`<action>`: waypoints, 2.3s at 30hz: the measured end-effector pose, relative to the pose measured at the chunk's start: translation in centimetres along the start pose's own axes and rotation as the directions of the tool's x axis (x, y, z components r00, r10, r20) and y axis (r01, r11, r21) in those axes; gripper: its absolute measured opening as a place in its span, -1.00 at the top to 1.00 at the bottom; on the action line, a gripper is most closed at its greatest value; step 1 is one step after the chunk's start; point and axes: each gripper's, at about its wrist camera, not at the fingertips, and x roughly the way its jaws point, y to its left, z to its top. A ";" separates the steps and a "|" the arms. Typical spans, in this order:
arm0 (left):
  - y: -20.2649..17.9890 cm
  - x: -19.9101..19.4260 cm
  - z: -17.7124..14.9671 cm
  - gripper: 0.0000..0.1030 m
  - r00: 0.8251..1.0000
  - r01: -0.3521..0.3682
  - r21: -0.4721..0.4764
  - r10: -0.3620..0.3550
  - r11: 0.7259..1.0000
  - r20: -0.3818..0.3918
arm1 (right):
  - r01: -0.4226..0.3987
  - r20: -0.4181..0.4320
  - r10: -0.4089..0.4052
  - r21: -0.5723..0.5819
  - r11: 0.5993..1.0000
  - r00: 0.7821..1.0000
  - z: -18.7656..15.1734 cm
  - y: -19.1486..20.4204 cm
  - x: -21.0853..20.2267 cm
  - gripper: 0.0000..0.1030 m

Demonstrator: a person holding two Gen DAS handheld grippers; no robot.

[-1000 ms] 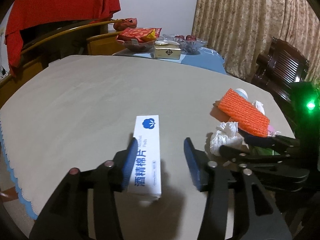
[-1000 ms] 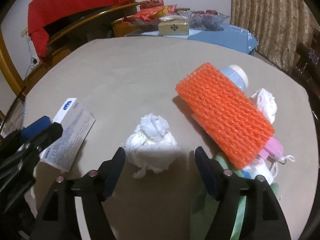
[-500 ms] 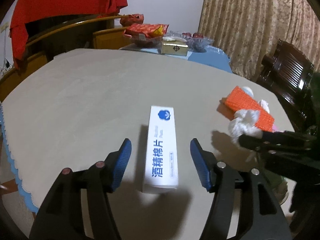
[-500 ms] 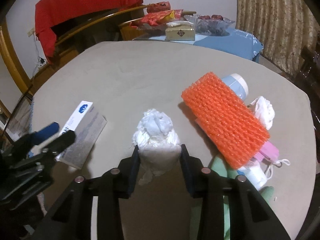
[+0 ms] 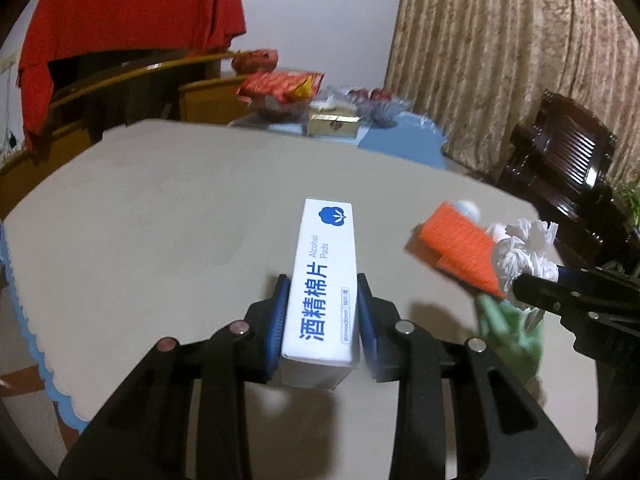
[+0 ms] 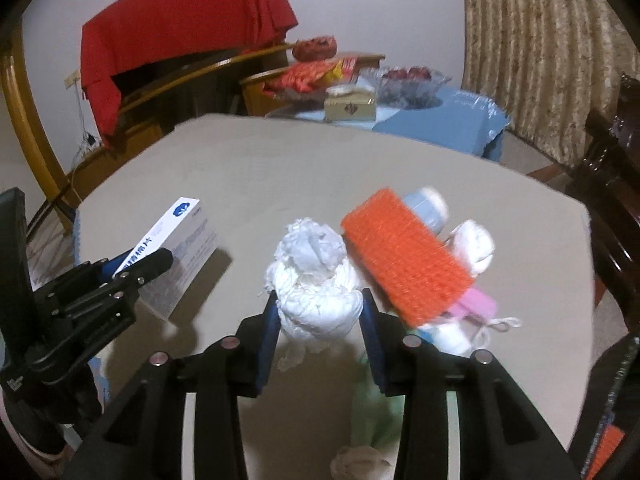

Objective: Collect trash
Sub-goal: 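Grasp the white tissue with the right tool while the left tool holds the box, then carry the box and tissue over the bin and open both tools to drop them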

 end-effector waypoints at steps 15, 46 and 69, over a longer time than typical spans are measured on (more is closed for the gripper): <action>-10.9 -5.1 2.5 0.39 0.979 0.187 0.120 -0.195 0.975 0.056 | 0.096 0.152 -0.114 0.119 0.988 0.982 -1.1 -6.2 -11.5 0.24; -33.1 -8.1 -1.8 0.39 0.837 0.526 0.360 -0.544 0.771 -0.058 | 0.404 0.141 -0.501 0.427 0.809 0.854 -11.8 -22.0 -26.5 0.24; -44.5 -4.3 -5.6 0.11 0.749 0.648 0.430 -0.628 0.628 -0.212 | 0.545 -0.018 -0.624 0.507 0.668 0.781 -17.8 -29.7 -27.6 -0.41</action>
